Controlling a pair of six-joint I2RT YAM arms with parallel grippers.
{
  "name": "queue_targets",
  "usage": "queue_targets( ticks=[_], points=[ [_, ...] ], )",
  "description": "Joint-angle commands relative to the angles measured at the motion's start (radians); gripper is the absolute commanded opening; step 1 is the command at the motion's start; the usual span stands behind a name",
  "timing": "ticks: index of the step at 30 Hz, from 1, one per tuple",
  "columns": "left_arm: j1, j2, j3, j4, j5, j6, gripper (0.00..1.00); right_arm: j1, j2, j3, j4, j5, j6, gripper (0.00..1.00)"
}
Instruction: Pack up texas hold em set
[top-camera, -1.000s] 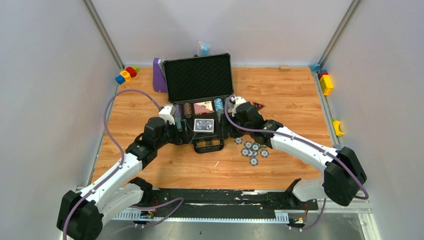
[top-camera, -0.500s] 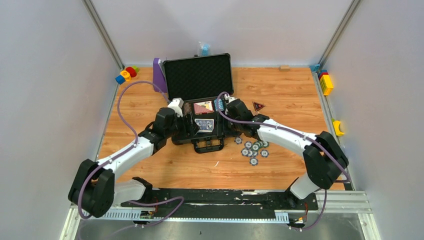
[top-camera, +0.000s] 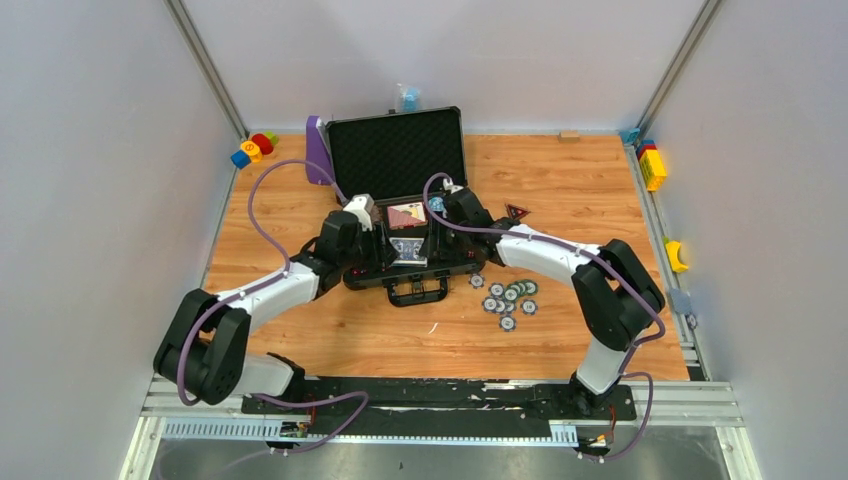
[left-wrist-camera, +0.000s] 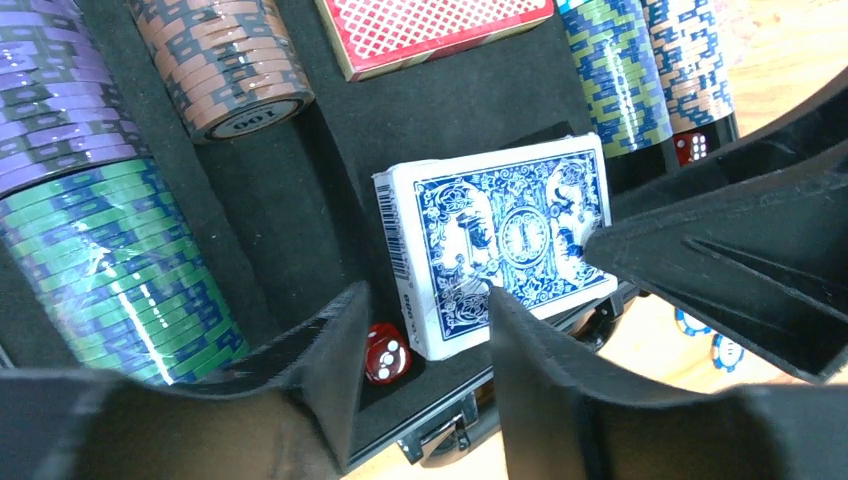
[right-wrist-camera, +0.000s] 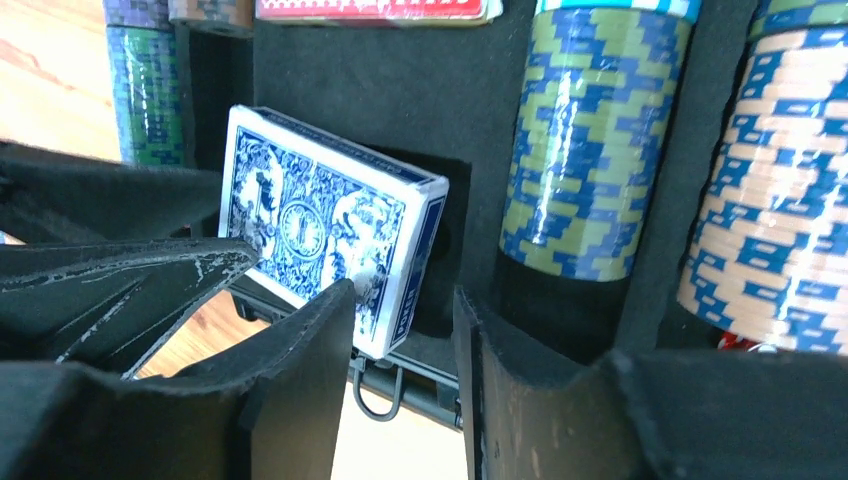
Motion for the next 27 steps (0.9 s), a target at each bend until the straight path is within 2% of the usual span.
queue_targets(
  ticks=[1,2,6,10,15,27],
  points=[
    [0.003,0.024,0.049,0.072,0.035,0.009,0.5,-0.023,0.025,0.056,0.058,-0.02,0.01,0.41],
    [0.003,0.032,0.052,0.078,0.051,0.012,0.43,-0.028,0.029,0.06,0.058,-0.027,0.008,0.4],
    [0.003,0.045,0.059,0.087,0.097,0.018,0.26,-0.041,0.044,0.072,0.058,-0.049,0.0,0.35],
    [0.003,0.048,0.042,0.123,0.142,-0.004,0.2,-0.054,0.051,0.081,0.057,-0.063,-0.018,0.28],
    [0.003,0.045,0.022,0.143,0.156,-0.023,0.19,-0.059,0.076,0.108,0.054,-0.115,-0.043,0.19],
    [0.001,0.009,-0.029,0.162,0.195,-0.063,0.19,-0.059,0.098,0.144,0.013,-0.15,-0.086,0.17]
  ],
)
